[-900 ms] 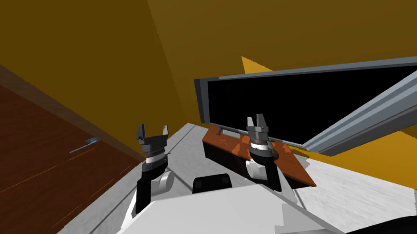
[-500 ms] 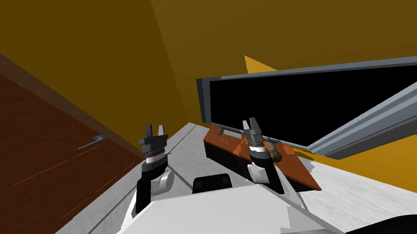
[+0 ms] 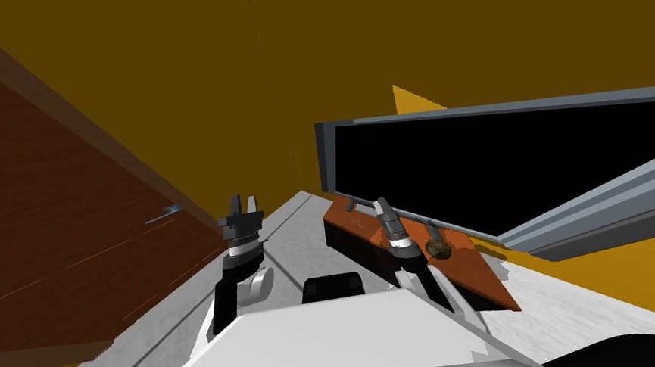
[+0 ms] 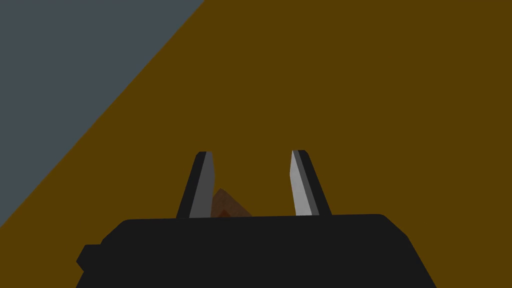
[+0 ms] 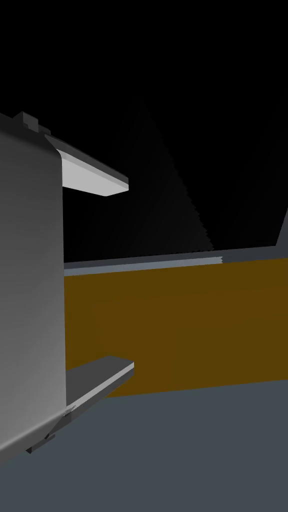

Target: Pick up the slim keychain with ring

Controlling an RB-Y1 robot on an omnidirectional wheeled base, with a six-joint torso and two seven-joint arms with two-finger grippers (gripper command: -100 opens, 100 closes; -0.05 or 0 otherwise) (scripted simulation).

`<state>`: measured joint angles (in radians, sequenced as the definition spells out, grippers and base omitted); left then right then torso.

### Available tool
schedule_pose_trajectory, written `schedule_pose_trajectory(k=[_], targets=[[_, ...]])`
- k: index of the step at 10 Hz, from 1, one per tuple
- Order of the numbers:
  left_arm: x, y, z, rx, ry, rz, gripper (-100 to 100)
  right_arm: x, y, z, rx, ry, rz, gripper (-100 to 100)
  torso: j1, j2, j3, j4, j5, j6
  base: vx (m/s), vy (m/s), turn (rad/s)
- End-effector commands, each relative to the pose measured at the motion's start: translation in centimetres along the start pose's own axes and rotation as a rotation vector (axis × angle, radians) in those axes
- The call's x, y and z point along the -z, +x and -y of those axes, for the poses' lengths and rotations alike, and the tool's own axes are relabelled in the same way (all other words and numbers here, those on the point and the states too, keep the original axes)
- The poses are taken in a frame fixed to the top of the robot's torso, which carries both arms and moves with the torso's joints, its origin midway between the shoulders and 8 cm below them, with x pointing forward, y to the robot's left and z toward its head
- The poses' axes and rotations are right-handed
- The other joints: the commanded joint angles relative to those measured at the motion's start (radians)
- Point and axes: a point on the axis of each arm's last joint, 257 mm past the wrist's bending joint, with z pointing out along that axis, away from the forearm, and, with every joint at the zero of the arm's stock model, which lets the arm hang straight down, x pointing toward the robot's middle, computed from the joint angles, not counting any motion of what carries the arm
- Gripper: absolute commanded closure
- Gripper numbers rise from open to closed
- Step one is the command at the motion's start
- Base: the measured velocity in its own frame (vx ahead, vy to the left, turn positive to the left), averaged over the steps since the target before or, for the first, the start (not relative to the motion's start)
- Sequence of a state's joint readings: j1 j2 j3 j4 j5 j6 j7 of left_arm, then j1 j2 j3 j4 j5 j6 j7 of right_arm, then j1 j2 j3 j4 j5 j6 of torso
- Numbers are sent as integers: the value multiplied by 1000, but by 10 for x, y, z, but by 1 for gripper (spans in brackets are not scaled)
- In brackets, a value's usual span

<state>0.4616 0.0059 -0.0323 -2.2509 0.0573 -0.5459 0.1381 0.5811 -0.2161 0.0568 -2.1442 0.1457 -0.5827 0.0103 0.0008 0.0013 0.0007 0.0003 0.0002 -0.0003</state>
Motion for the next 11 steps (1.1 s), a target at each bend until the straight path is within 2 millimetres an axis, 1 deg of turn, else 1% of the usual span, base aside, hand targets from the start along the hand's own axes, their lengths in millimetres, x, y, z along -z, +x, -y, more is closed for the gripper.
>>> schedule_pose_trajectory(k=[1, 3, 4, 5, 6, 8, 9, 10, 11], targets=[[0, 0, 0, 0, 0, 0, 0, 5, 10, 15, 6, 33, -38, -100, 0, 0, 0, 0, 0, 0, -14, 11, 61], [0, 0, 0, 0, 0, 0, 0, 37, 40, 52, 17, 146, -152, -100, 0, 0, 0, 0, 0, 0, -13, 16, 143], [0, 0, 0, 0, 0, 0, 0, 38, 40, 52, 21, 146, -161, -100, 0, 0, 0, 0, 0, 0, -12, 10, 52], [0, 0, 0, 0, 0, 0, 0, 60, 55, 71, 28, 207, -227, -100, 0, 0, 0, 0, 0, 0, -9, 11, 138], [0, 0, 0, 0, 0, 0, 0, 60, 55, 71, 28, 207, -227, -100, 0, 0, 0, 0, 0, 0, -8, 6, 62], [0, 0, 0, 0, 0, 0, 0, 111, 84, 105, 36, 333, -351, -100, -1, -1, 0, 0, 0, 0, -9, 13, 167], [0, 0, 0, 0, 0, 0, 0, 112, 84, 106, 41, 334, -363, -100, 0, 0, 0, 0, 0, 0, -6, 7, 92], [0, 0, 0, 0, 0, 0, 0, 143, 96, 121, 48, 399, -433, -100, -1, -1, 0, 0, 0, 0, -2, 10, 183], [0, 0, 0, 0, 0, 0, 0, 172, 108, 132, 53, 455, -498, -100, -1, -1, 0, 0, 0, 0, 3, 10, 275]])
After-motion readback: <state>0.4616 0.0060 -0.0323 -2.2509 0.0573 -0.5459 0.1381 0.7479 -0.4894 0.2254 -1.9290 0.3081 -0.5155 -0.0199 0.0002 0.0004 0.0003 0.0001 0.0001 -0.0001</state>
